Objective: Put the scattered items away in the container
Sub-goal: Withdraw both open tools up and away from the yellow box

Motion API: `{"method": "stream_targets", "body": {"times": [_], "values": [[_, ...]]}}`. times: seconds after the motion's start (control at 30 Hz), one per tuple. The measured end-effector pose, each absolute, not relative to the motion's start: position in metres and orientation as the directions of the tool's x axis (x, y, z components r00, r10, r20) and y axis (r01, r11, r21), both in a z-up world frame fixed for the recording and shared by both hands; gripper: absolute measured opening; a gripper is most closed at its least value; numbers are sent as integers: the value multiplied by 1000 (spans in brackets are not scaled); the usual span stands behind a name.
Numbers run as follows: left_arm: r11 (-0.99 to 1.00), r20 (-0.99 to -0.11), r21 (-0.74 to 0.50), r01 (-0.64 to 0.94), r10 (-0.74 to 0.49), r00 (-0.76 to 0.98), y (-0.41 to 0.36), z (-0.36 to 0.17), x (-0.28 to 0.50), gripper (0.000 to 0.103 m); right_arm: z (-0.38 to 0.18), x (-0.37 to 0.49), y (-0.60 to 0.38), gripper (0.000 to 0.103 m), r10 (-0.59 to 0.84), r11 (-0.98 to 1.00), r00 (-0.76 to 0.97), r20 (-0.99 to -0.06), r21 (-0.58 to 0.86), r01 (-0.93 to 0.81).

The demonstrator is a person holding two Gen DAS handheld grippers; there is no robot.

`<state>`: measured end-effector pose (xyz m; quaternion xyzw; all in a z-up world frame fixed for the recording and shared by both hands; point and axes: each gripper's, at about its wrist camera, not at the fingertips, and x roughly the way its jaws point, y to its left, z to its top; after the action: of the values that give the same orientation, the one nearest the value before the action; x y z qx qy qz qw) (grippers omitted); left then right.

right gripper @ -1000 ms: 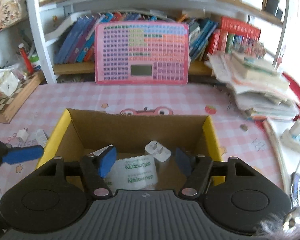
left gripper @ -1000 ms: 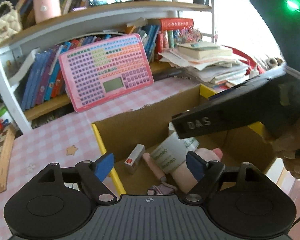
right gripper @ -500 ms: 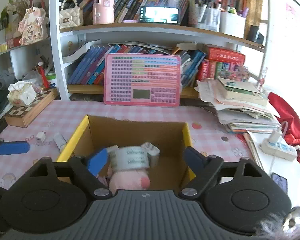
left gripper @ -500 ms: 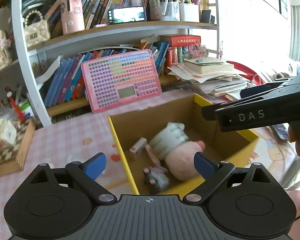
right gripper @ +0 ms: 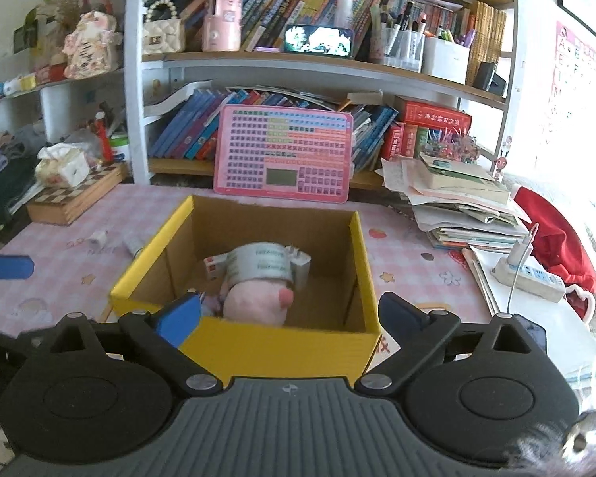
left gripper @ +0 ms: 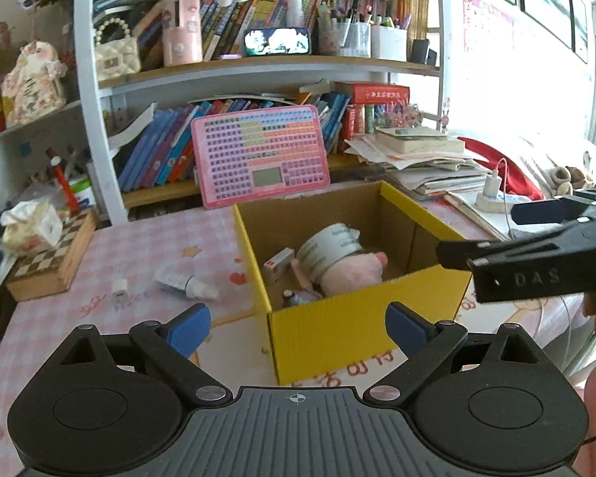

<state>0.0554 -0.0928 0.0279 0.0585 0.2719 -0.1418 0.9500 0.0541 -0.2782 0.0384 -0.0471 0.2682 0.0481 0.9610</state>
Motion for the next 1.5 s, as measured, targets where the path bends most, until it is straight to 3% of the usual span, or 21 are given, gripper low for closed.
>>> {"method": "stream_targets", "body": {"times": [0.53,1.03,1.5], "values": [[976,-562,69,206,-133,817,-74,7,9,97,-5,1,-259,99,71,995,768,-637,-14,-103],[991,-684,65,117,-41,729,-50,-13,-5,97,-15,-10,-231,100,146,979,709,-690,-1,-203],[995,-707,75,61,10,707,-21,-16,-4,97,-18,-6,-203,100,201,962,683,-702,11,-272]]}}
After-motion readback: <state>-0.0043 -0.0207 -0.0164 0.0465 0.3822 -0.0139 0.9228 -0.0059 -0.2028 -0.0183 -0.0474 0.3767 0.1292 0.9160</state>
